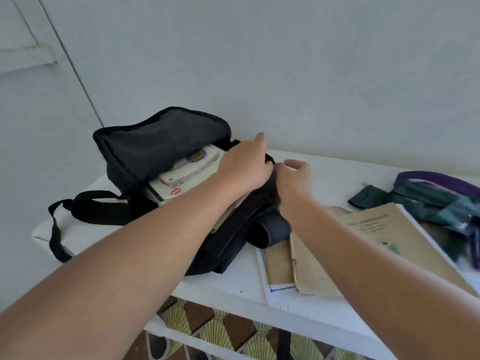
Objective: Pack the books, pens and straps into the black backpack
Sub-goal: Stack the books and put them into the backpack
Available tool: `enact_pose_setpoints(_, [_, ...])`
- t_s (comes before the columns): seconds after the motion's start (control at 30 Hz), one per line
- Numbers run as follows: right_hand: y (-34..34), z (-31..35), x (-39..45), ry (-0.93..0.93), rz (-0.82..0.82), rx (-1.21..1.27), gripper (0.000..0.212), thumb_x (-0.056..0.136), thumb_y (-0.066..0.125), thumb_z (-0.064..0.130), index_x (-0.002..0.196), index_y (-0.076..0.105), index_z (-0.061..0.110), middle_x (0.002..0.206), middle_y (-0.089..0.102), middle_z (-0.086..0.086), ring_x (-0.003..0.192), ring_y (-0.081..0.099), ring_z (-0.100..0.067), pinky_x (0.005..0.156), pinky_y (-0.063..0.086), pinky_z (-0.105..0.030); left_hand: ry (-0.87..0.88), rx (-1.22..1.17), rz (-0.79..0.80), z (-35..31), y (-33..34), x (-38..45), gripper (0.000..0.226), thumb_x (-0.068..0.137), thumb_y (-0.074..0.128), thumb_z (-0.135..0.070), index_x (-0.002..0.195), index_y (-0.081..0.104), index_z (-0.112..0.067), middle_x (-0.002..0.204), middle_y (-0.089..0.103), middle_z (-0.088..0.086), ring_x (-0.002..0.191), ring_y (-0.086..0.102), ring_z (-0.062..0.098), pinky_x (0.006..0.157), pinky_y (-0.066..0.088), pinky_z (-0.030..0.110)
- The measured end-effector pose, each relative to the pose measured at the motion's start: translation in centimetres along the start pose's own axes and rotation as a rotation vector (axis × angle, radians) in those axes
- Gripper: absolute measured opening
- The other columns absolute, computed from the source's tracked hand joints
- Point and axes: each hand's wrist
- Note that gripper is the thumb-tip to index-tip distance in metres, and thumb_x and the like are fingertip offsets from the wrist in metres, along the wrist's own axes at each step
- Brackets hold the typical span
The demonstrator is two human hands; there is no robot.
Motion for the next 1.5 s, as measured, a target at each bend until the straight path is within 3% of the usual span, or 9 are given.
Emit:
enact_pose_setpoints(0.27, [-15.6, -2.5, 2.0, -0.027, -0.120, -0.210, 0.023, 0.097, 0.063, 0.024, 0.118, 0.063, 0.014, 0.093, 0.063, 0.004, 0.072, 0.055, -0.011, 0.055, 0.042, -0.023, 0.109, 0.171, 0.570, -11.0, 8.2, -1.0, 0.054, 0.092, 0.067, -0.043, 0.133, 0.052, -0.011, 0.120, 0.063, 0.009, 0.093, 0.060, 0.027, 0.068, 0.047, 0.032])
enact_pose_setpoints(0.5, [-23.8, -4.4, 2.1, -0.061, -0.216, -0.631, 0.044, 0.093, 0.067, 0.039, 0.133, 0.051, 0.029, 0.130, 0.054, -0.004, 0.120, 0.055, -0.026, 0.085, 0.055, -0.039, 0.224, 0.515, 0.851, -15.2, 9.7, -1.7, 0.068, 0.084, 0.075, -0.059, 0.133, 0.060, -0.013, 0.120, 0.063, 0.006, 0.110, 0.064, 0.028, 0.095, 0.055, 0.040])
enact_pose_setpoints(0.67, [-27.0, -5.1, 1.2, -0.007, -0.183, -0.999, 0.068, 0.090, 0.072, 0.042, 0.146, 0.037, 0.024, 0.138, 0.047, -0.010, 0.132, 0.040, -0.030, 0.088, 0.043, -0.042, 0.212, 0.468, 0.832, -15.5, 8.6, -1.7, 0.071, 0.084, 0.078, -0.054, 0.135, 0.057, -0.009, 0.129, 0.062, 0.008, 0.068, 0.059, 0.021, 0.061, 0.052, 0.031])
enact_pose_setpoints(0.8, [-27.2, -4.8, 0.9, 0.015, -0.185, -0.991, 0.075, 0.084, 0.081, 0.044, 0.143, 0.038, 0.025, 0.127, 0.054, -0.006, 0.116, 0.054, -0.027, 0.088, 0.053, -0.044, 0.182, 0.428, 0.783, -14.9, 9.1, -1.7, 0.060, 0.079, 0.081, -0.056, 0.113, 0.060, -0.010, 0.098, 0.060, 0.003, 0.060, 0.054, 0.019, 0.068, 0.051, 0.032])
enact_pose_setpoints(0.93, [-26.5, -3.9, 0.8, 0.064, -0.168, -0.828, 0.031, 0.087, 0.080, 0.023, 0.112, 0.062, 0.022, 0.098, 0.069, 0.002, 0.083, 0.071, -0.020, 0.076, 0.065, -0.043, 0.207, 0.429, 0.731, -13.7, 9.7, -1.9, 0.056, 0.077, 0.079, -0.062, 0.080, 0.053, -0.013, 0.085, 0.058, 0.001, 0.062, 0.054, 0.018, 0.059, 0.045, 0.030])
enact_pose_setpoints(1.07, [-25.7, -3.5, 0.2, 0.043, -0.141, -0.800, 0.013, 0.092, 0.062, 0.015, 0.098, 0.068, 0.026, 0.093, 0.073, -0.001, 0.082, 0.072, -0.025, 0.080, 0.065, -0.047, 0.267, 0.401, 0.676, -12.6, 9.7, -2.4, 0.053, 0.081, 0.072, -0.065, 0.095, 0.062, -0.015, 0.097, 0.061, 0.000, 0.083, 0.054, 0.020, 0.065, 0.040, 0.031])
enact_pose_setpoints(1.23, [-26.4, -3.4, 0.0, 0.059, -0.134, -0.786, 0.017, 0.097, 0.055, 0.013, 0.112, 0.057, 0.021, 0.102, 0.068, -0.003, 0.088, 0.069, -0.026, 0.079, 0.062, -0.046, 0.213, 0.294, 0.593, -10.1, 9.8, -2.5, 0.028, 0.091, 0.066, -0.031, 0.115, 0.061, -0.018, 0.110, 0.064, 0.001, 0.097, 0.063, 0.020, 0.073, 0.051, 0.029])
enact_pose_setpoints(1.4, [-27.1, -3.8, -0.4, -0.067, -0.318, -1.142, 0.062, 0.096, 0.069, 0.029, 0.149, 0.037, 0.024, 0.145, 0.041, -0.016, 0.134, 0.040, -0.037, 0.104, 0.043, -0.049, 0.022, 0.142, 0.519, -8.4, 9.0, -3.4, 0.071, 0.085, 0.079, -0.035, 0.139, 0.038, -0.015, 0.114, 0.060, 0.006, 0.097, 0.062, 0.023, 0.071, 0.055, 0.033])
enact_pose_setpoints(1.5, [-25.7, -3.4, -1.0, -0.272, -0.252, -1.076, 0.062, 0.095, 0.071, 0.038, 0.149, 0.043, 0.029, 0.140, 0.048, -0.009, 0.127, 0.047, -0.028, 0.103, 0.047, -0.044, 0.012, 0.239, 0.472, -8.4, 9.5, -4.1, 0.086, 0.083, 0.076, -0.056, 0.141, 0.038, -0.005, 0.124, 0.061, 0.010, 0.108, 0.062, 0.027, 0.078, 0.051, 0.033])
Point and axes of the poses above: each hand's wrist, its own x-axis towards the middle knuckle, its own y-axis out of the palm, z = x × y
